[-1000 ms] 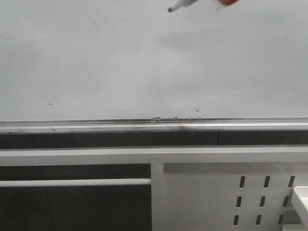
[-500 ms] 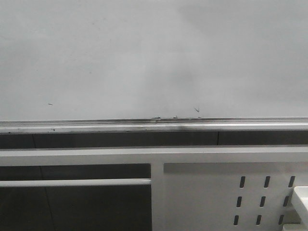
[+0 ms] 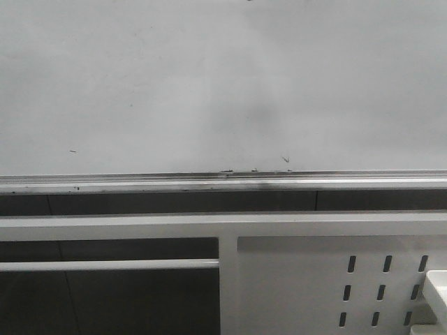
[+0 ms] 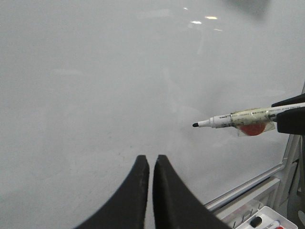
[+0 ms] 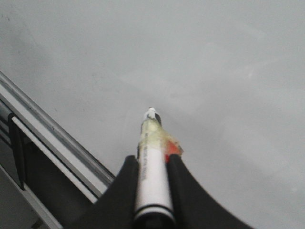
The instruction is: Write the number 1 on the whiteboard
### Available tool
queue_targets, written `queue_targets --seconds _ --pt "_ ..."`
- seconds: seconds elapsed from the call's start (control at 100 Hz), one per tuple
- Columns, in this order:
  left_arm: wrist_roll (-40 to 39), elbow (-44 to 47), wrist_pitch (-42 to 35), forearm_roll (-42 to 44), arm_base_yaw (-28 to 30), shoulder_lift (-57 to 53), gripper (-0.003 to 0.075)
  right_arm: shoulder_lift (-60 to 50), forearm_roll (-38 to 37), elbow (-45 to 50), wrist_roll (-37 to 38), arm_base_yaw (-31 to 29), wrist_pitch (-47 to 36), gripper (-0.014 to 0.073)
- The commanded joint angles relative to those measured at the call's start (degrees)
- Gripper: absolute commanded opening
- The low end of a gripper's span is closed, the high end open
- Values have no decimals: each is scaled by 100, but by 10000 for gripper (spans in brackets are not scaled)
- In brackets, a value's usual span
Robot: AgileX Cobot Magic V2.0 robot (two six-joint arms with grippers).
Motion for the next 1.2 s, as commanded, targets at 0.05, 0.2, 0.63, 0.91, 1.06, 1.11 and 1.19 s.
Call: queue_targets --seconds 0.05,0.2,0.63,0.91,1.06,1.11,1.19 --pt "37 -161 -511 -35 -15 -26 -11 -34 -388 -204 40 -23 -52 -69" --pt "37 -161 -553 -35 -15 -26 -11 -34 -597 -208 64 -23 -24 -69" --pt "43 -161 -574 -35 -15 -26 -11 140 -1158 -208 735 -23 424 -69" --pt "43 -161 -574 -35 -15 -26 -11 906 -954 -188 1089 -103 490 -70" --pt "43 -161 -574 -35 -15 -26 -11 1192 -878 -140 1089 -355 103 -70" --pt "43 -161 -574 -35 -15 -26 -11 1249 -875 -140 1089 -437 -64 -69" --pt "43 -161 -574 -35 -15 -26 -11 1311 -875 -140 1089 -550 -264 -69"
